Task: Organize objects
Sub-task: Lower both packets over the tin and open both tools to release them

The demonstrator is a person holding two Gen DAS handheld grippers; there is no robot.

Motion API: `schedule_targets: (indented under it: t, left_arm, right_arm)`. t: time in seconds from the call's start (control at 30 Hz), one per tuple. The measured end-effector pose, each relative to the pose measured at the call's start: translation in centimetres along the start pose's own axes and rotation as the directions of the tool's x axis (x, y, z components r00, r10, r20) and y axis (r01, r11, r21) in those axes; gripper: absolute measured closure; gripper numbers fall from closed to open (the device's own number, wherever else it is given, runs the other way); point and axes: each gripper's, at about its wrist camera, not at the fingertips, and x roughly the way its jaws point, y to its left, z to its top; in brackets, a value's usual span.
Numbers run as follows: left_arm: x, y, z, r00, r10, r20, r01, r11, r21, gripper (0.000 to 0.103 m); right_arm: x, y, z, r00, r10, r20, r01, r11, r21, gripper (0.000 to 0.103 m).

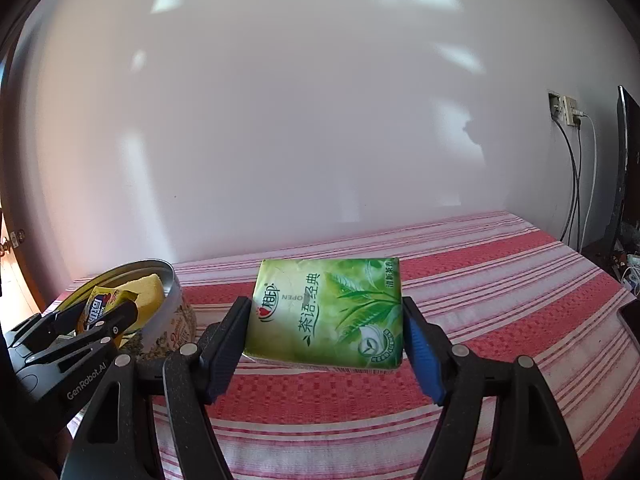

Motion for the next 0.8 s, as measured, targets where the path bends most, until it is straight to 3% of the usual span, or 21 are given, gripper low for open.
schedule_targets:
  t: [0.37,0.8]
  left_arm:
    - [0.7,4.2,1.5,0.999,0.032,0.039,-0.034,0.998,0.055,0.053]
    - [2.2,9.6,1.8,0.997,0.075,0.015,-0.074,0.995,-0.063,0.053]
  right_arm:
    - [0.4,5.6,0.1,0.996,0.090,0.006,-0.090,0.996,-0.012,0.028]
    - [2.7,13.1,1.2,0.982,0.187,0.021,-0.184,0.978,-0.094,0.028]
